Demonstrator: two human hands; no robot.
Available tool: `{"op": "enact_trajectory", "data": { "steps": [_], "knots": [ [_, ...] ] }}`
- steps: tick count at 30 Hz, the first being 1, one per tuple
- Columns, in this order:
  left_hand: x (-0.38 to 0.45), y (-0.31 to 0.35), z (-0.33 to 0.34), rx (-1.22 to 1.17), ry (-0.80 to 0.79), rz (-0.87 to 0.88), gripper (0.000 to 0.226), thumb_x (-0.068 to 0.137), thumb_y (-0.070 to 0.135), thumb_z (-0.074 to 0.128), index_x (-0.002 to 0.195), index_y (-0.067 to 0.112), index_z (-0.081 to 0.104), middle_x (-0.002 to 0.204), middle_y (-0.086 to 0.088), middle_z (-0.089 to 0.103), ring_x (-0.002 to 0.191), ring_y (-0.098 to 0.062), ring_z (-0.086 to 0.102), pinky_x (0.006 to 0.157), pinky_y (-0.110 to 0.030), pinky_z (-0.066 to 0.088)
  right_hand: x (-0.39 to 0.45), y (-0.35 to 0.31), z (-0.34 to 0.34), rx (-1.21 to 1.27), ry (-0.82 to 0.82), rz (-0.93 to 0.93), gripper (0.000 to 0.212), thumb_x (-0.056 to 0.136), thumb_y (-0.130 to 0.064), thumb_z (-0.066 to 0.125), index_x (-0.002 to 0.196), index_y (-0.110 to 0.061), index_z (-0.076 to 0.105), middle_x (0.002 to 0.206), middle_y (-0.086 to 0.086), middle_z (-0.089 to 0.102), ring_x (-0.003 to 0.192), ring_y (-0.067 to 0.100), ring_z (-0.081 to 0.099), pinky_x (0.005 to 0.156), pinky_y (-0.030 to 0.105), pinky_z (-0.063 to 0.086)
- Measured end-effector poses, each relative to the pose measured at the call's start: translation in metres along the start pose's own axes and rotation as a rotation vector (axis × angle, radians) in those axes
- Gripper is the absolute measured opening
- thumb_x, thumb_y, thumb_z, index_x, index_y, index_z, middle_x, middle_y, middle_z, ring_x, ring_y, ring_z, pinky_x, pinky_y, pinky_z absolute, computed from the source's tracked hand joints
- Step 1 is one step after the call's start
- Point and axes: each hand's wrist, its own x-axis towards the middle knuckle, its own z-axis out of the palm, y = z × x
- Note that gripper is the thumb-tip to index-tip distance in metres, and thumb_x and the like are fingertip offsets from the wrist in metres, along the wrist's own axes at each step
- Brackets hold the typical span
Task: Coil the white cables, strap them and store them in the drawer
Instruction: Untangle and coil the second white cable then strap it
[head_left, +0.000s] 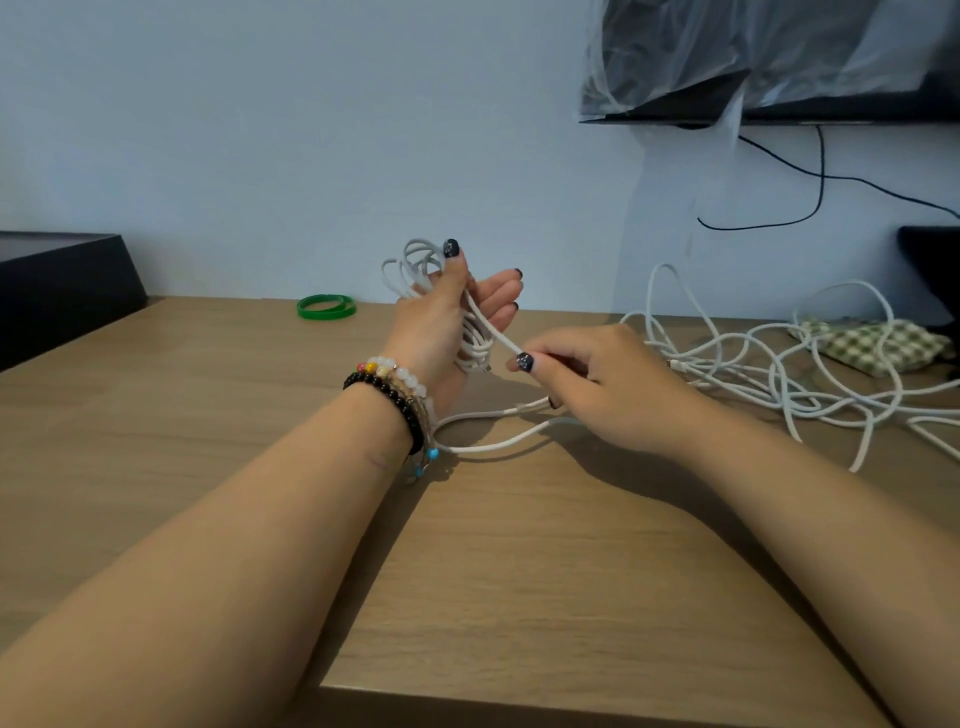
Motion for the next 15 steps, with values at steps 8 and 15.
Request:
{"op": "enact_trajectory", "data": {
  "steps": [8, 15],
  "knots": [
    [0.006, 0.016, -0.006, -0.087, -0.041, 0.03, 0.033, 0.101, 0.037, 0.046, 0.074, 0.017, 0.044, 0.045, 0.011, 0.04, 0.034, -0.002, 0.035, 0.04, -0.016, 0.038, -0.001, -0.005, 0.001, 0.032, -0.088, 0.015, 0.028, 0.101, -0.024, 0.045, 0.098, -0.016, 0.071, 0.063, -0.002, 0.062, 0.057, 0.012, 0.054, 0.06, 0.034, 0.047],
    [0.015, 0.04, -0.02, -0.416, -0.044, 0.003, 0.041, 0.098, 0.046, 0.046, 0.07, 0.017, 0.044, 0.042, 0.009, 0.037, 0.032, -0.003, 0.036, 0.038, -0.015, 0.037, -0.001, -0.007, -0.004, 0.332, -0.16, 0.16, 0.026, 0.1, -0.024, 0.048, 0.095, -0.023, 0.074, 0.052, -0.004, 0.055, 0.046, 0.006, 0.044, 0.051, 0.013, 0.036]
  ]
}}
